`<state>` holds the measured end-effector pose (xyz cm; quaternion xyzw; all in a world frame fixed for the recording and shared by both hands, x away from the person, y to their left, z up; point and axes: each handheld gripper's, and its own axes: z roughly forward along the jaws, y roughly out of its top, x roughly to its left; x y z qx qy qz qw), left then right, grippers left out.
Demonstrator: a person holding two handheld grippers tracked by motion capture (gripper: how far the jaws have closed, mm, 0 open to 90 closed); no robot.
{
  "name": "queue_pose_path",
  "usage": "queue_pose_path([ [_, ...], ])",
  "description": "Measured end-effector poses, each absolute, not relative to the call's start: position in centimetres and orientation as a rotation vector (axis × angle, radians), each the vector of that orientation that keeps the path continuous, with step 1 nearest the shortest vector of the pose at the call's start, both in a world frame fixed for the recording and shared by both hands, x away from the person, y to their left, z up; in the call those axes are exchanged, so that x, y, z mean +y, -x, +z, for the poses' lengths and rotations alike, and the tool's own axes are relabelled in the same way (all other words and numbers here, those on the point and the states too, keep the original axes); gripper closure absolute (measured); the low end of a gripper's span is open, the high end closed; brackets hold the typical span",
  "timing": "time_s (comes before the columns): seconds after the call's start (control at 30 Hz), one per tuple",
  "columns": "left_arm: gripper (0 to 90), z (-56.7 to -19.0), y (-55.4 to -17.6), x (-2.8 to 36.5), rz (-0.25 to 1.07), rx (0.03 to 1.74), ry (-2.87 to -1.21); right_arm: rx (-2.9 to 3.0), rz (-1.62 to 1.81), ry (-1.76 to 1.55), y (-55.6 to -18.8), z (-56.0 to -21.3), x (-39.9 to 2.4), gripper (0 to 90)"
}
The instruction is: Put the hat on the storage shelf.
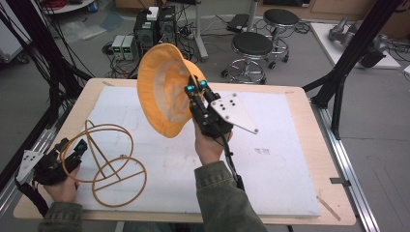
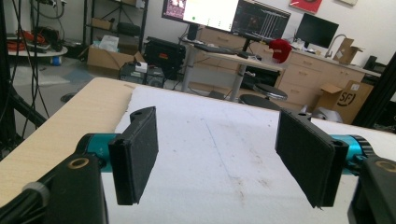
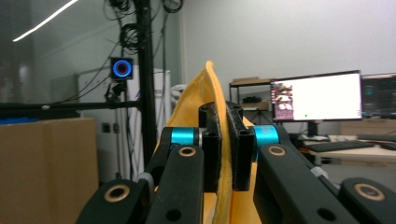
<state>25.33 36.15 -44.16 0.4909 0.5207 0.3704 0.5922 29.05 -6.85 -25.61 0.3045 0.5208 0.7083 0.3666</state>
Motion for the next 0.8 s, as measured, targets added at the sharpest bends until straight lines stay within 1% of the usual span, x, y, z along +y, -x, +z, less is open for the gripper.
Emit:
queue_pose_path([
  [0.3,30.1,-44.3,-24.9,36.9,0.877,1.229,-1.128,1.406,1.868,-0.717,-28.9,-25.6,-3.0,85.9],
  [0.8,30.1,-44.3,-25.2,36.7,0.868,1.224,-1.138,1.487,1.943,-0.593,-27.1,-24.3,0.5,85.7],
])
